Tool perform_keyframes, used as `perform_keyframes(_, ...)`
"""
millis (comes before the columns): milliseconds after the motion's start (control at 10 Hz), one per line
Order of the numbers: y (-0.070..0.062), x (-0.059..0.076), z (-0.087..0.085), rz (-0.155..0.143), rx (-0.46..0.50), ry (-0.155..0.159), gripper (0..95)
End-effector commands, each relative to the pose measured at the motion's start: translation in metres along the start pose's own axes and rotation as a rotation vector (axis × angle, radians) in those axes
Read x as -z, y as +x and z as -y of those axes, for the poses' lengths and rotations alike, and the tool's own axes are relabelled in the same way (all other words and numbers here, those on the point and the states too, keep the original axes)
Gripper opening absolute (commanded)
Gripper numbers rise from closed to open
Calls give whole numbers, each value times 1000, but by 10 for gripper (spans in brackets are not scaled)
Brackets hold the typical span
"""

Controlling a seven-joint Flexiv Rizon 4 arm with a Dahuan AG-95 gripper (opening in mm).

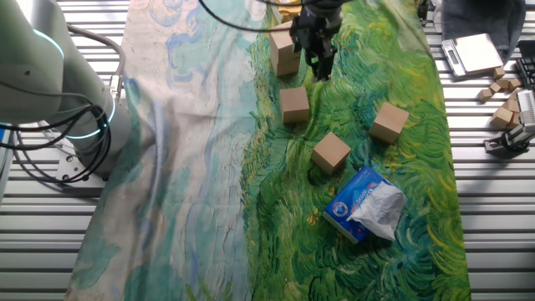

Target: Stack the blocks in a vertical line of five

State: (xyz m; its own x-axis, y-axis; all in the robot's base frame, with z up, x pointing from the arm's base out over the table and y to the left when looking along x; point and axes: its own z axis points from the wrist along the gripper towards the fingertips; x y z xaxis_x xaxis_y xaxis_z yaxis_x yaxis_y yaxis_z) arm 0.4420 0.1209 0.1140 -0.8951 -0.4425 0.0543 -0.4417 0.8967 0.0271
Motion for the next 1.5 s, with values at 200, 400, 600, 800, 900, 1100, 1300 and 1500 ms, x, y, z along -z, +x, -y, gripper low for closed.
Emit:
perform_keyframes(200, 6, -20, 12, -2, -25, -5, 760)
perform_keyframes(400, 15, -34, 15, 0, -52, -9, 760)
perform_keyframes(600, 22, -45, 14, -3, -73, -11, 760)
perform_keyframes(800, 29, -58, 16, 1, -77, -8, 760)
perform_keyframes(900, 31, -62, 19, 8, -67, -4, 760)
perform_keyframes(1100, 34, -58, 21, 10, -51, -1, 760)
perform_keyframes(1300, 34, -62, 22, 13, -48, 9, 760)
perform_keyframes(1500, 34, -69, 23, 18, -52, 15, 760)
